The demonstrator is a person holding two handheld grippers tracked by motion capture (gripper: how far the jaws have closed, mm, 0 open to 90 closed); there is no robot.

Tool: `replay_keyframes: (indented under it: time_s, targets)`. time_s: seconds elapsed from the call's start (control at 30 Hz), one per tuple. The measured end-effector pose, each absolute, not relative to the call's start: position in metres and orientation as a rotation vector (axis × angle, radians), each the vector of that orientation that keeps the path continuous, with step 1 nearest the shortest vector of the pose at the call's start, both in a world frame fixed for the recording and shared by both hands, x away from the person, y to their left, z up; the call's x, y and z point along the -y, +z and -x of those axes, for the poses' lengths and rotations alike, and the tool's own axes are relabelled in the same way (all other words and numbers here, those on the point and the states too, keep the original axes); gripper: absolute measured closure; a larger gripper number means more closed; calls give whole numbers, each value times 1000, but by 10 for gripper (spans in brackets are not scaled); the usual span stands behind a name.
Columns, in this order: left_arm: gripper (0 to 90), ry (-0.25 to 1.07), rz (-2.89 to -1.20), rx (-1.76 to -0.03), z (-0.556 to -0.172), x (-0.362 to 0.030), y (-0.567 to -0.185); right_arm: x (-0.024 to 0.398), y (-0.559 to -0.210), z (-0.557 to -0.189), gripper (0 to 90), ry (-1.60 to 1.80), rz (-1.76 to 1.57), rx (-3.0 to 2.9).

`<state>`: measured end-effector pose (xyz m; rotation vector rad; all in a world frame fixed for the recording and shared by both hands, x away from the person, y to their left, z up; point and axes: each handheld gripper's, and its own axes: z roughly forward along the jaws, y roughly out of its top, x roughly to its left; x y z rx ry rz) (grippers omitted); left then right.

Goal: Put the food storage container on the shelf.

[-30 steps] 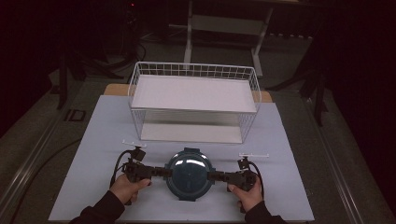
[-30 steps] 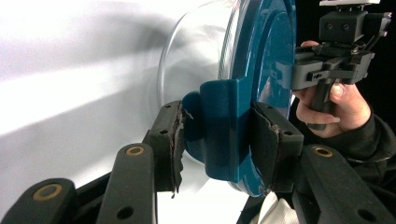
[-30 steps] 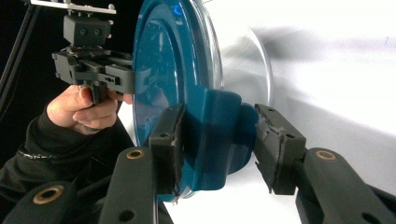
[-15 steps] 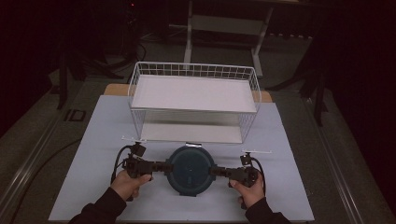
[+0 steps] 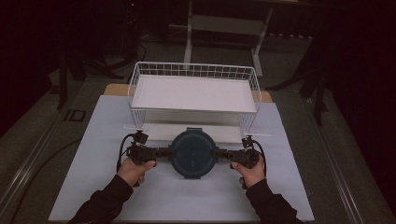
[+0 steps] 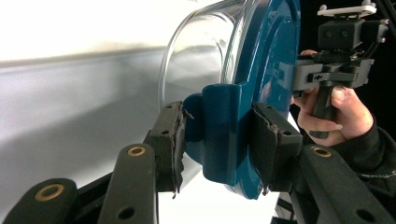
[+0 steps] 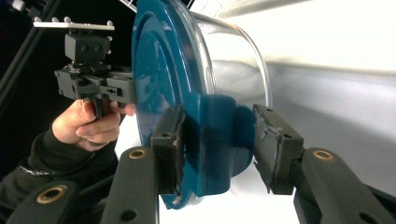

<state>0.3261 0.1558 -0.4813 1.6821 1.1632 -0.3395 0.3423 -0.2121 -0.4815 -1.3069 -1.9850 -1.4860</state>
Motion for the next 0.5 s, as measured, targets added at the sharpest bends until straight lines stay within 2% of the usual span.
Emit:
replay_keyframes:
  time_s: [0.5]
  targets:
    - [570,-250,-1648,-1151,-362,-151,-498,213,-490,-381,557,-1531,1320,2043]
